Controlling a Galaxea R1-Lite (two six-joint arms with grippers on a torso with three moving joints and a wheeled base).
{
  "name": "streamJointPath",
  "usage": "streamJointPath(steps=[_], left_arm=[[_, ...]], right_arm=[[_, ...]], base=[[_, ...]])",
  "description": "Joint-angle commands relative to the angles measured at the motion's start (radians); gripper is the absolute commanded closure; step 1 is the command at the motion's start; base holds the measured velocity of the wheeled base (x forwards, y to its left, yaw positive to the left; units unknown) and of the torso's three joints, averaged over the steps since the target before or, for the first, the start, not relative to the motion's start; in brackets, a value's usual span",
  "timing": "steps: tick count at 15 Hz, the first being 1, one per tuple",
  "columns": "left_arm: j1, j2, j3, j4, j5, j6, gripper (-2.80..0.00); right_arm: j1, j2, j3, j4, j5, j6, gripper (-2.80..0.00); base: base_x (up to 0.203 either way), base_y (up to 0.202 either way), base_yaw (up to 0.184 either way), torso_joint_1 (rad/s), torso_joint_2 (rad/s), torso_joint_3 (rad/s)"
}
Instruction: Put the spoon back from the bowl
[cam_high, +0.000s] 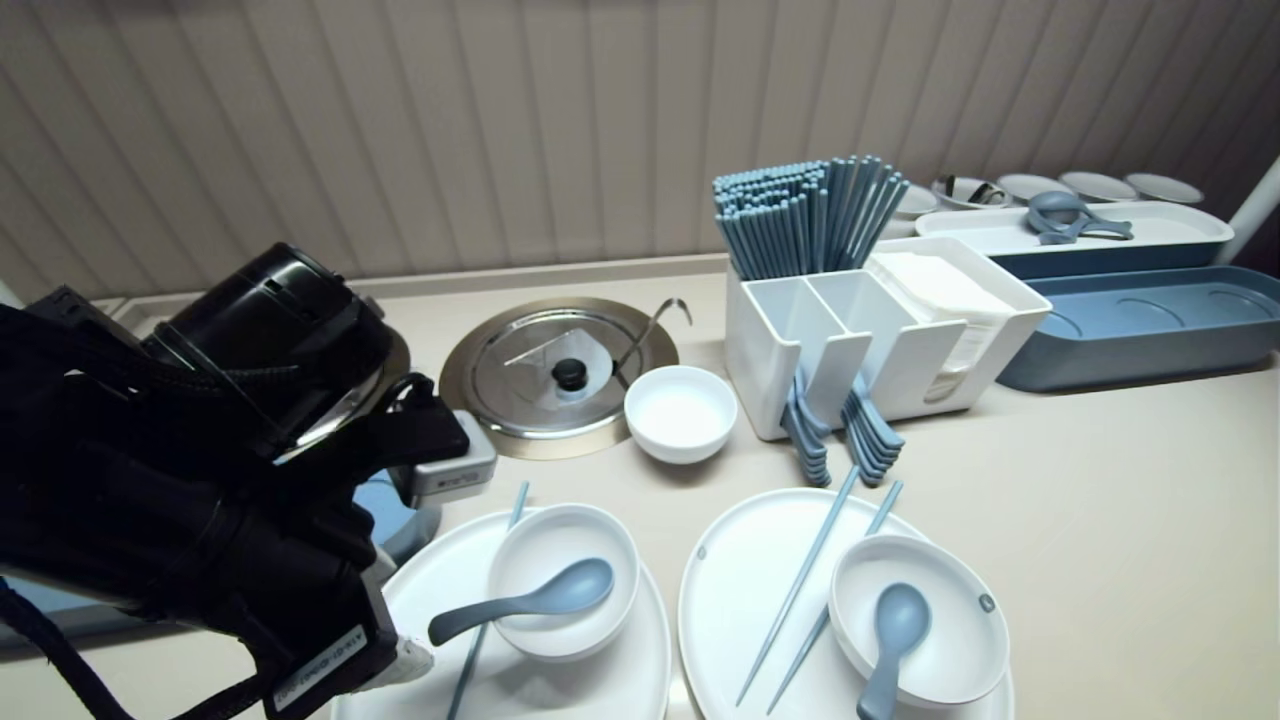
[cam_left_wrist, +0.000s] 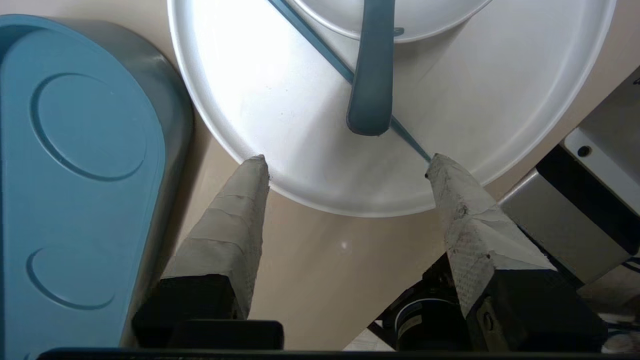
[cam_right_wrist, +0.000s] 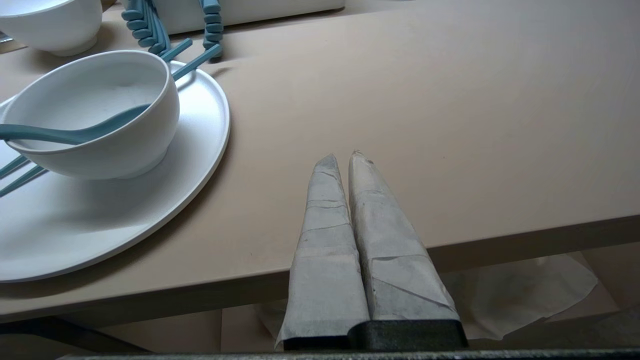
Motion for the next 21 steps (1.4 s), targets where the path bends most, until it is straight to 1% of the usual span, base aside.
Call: streamJointPath(steps=[1,3,7,14,15,21], left_arm=[[-0.001,0.021,0.013,0.001,-0.001,0.003,-2.80],[-0.006,0.054,0.030,-0.045,0.000,0.002,-2.80],[-0.022,0.076,0.107,-0.192,0.003,0.002,-2.80],[-0.026,0.082,0.115,-0.206,0.007,0.002,-2.80],[-0.026,0.080,0.119,-0.206,0.007,0.004,0.00],[-0.024,0.088,0.135,-0.207,0.007,0.005,0.00]], right_arm=[[0.000,0.000,0.000,0.000,0.000,0.000,0.00],[0.000,0.000,0.000,0.000,-0.001,0.000,0.00],[0.000,0.000,0.000,0.000,-0.002,0.000,0.00],[0.000,0.000,0.000,0.000,0.000,0.000,0.00],[0.000,0.000,0.000,0.000,0.000,0.000,0.00],[0.000,0.000,0.000,0.000,0.000,0.000,0.00]], base=[[0.000,0.000,0.000,0.000,0.00,0.000],[0.000,0.000,0.000,0.000,0.00,0.000],[0.000,0.000,0.000,0.000,0.00,0.000],[0.000,0.000,0.000,0.000,0.00,0.000],[0.000,0.000,0.000,0.000,0.00,0.000],[0.000,0.000,0.000,0.000,0.00,0.000]])
